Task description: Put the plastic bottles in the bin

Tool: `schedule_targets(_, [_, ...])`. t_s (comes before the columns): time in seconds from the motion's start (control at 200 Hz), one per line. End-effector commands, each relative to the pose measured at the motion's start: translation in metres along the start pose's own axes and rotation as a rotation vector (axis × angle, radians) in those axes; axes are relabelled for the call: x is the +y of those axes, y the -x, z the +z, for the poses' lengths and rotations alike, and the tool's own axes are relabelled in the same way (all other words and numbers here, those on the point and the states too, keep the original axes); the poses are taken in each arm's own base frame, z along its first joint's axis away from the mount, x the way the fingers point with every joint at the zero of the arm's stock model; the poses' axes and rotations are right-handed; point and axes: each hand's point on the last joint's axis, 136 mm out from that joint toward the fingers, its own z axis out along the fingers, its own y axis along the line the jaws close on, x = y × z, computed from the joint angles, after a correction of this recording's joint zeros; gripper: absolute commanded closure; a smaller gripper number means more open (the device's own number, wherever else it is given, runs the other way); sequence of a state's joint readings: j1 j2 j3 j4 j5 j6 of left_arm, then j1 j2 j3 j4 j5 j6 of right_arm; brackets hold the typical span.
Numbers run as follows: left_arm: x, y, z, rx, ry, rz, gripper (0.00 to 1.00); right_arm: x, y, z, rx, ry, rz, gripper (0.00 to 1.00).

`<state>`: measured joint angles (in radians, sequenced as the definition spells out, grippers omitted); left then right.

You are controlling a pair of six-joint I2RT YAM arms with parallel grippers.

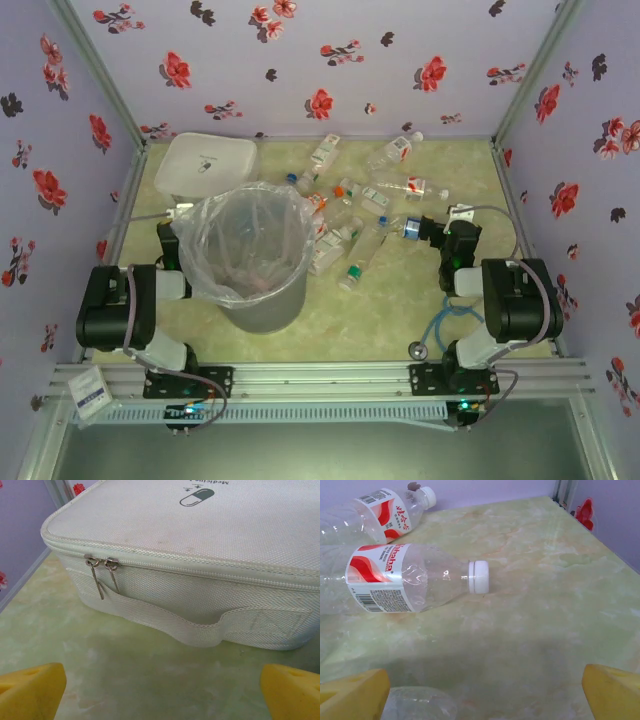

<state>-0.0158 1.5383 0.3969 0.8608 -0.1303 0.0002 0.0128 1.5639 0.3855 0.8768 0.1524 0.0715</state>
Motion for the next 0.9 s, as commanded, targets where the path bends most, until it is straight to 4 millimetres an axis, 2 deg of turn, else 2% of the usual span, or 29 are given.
schedule_targets(0.0, [0.0013, 0.004, -0.0003, -0.025, 0.015, -0.005, 0.0, -0.0001, 0.0046, 0.0011, -0.011, 0.006, 0.019, 0.01])
schedule_targets(0.705, [0.0023, 0.0028, 0.0019, -0.011, -0.008, -0.022, 0.0, -0.0002, 0.004, 0.0027, -0.002, 0.006, 0.022, 0.01])
schedule_targets(0.895, [0.0037, 0.004, 0.001, -0.016, 0.0, -0.024, 0.0, -0.0015, 0.0101, 0.0017, -0.02, -0.002, 0.027, 0.01])
